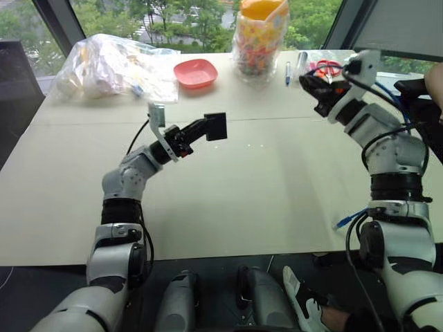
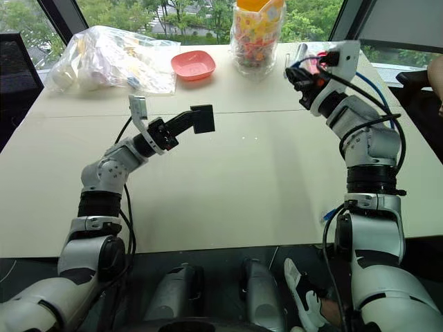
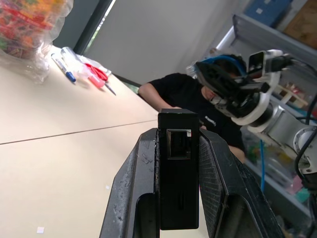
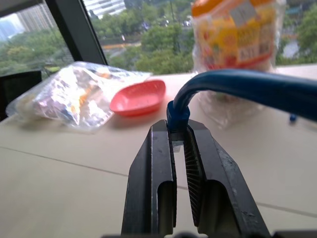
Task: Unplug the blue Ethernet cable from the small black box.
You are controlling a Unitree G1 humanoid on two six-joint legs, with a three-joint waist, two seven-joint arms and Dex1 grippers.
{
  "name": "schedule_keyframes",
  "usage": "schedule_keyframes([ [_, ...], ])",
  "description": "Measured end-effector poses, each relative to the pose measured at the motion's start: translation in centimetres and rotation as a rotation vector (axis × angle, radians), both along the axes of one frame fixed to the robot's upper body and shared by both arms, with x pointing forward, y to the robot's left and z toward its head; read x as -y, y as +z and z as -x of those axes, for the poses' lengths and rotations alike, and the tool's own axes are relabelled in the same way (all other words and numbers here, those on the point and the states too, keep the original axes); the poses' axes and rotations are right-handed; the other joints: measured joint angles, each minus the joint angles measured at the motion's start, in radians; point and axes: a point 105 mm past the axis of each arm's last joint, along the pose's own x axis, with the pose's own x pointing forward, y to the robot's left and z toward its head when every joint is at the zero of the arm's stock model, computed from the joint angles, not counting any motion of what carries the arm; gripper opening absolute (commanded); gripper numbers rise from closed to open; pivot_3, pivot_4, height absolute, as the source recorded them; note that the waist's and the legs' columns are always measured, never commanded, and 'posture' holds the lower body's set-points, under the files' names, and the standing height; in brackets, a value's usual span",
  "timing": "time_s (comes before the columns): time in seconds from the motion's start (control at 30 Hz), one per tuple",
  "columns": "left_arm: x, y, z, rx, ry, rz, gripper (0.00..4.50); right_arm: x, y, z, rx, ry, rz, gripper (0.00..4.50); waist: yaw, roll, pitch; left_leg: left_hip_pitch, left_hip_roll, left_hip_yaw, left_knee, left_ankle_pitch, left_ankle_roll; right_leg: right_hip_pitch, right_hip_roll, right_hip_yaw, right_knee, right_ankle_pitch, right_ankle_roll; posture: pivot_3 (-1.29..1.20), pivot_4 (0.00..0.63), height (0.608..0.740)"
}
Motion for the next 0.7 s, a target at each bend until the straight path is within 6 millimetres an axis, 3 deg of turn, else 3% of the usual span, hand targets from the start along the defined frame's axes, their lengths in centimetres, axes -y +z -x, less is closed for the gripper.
schedule_keyframes([
  [0.1, 0.9, 0.1, 0.4, 0.064, 0.027, -0.070, 0.49, 0.8, -5.0, -0.7, -0.164, -0.066, 0.060, 0.05, 0.000, 0.000, 0.000, 0.000, 0.000, 0.001, 0.000, 0.000, 0.000, 0.000, 0.000, 0.000, 0.000, 0.000, 0.000, 0.00, 0.150, 0.740],
  [0.13, 1.1, 0.1, 0.5, 0.082, 0.034, -0.089, 0.49, 0.9, -6.3, -0.8, -0.202, -0.080, 0.072, 0.86, 0.000, 0.000, 0.000, 0.000, 0.000, 0.001, 0.000, 0.000, 0.000, 0.000, 0.000, 0.000, 0.000, 0.000, 0.000, 0.00, 0.150, 0.740],
  [0.2, 1.4, -0.1, 0.5, 0.096, 0.049, -0.113, 0.49, 1.2, -7.8, -0.8, -0.248, -0.100, 0.084, 1.41, 0.000, 0.000, 0.000, 0.000, 0.000, 0.000, 0.000, 0.000, 0.000, -0.001, 0.000, 0.000, 0.000, 0.000, 0.000, 0.00, 0.150, 0.740],
  [0.4, 1.6, -0.2, -0.3, 0.154, 0.123, -0.176, 0.49, 1.6, -7.9, -0.9, -0.266, -0.111, 0.105, 4.33, 0.000, 0.000, 0.000, 0.000, 0.000, 0.000, 0.000, 0.000, 0.000, 0.000, 0.000, 0.000, 0.001, 0.000, 0.000, 0.00, 0.150, 0.740],
  [0.5, 2.1, -0.5, -1.3, 0.194, 0.170, -0.239, 0.49, 0.1, -9.5, 2.0, -0.339, 0.025, 0.189, 4.33, 0.006, 0.000, 0.000, 0.000, 0.002, -0.002, 0.000, 0.000, 0.001, 0.000, 0.000, 0.000, 0.001, -0.001, 0.001, 0.00, 0.150, 0.740],
  [0.6, 2.5, -1.3, -2.1, 0.213, 0.188, -0.285, 0.49, -1.3, -9.8, 4.6, -0.354, 0.099, 0.212, 4.33, 0.008, 0.000, -0.001, 0.000, 0.002, -0.003, 0.000, 0.000, 0.001, 0.000, -0.001, 0.000, 0.001, -0.001, 0.002, 0.00, 0.150, 0.740],
  [0.7, 3.8, -1.9, -3.1, 0.240, 0.202, -0.324, 0.49, -4.3, -10.4, 7.9, -0.365, 0.192, 0.165, 4.33, 0.014, -0.001, -0.001, 0.000, 0.002, -0.002, 0.001, -0.001, 0.001, 0.000, -0.001, 0.000, 0.001, -0.001, 0.002, 0.00, 0.150, 0.740],
])
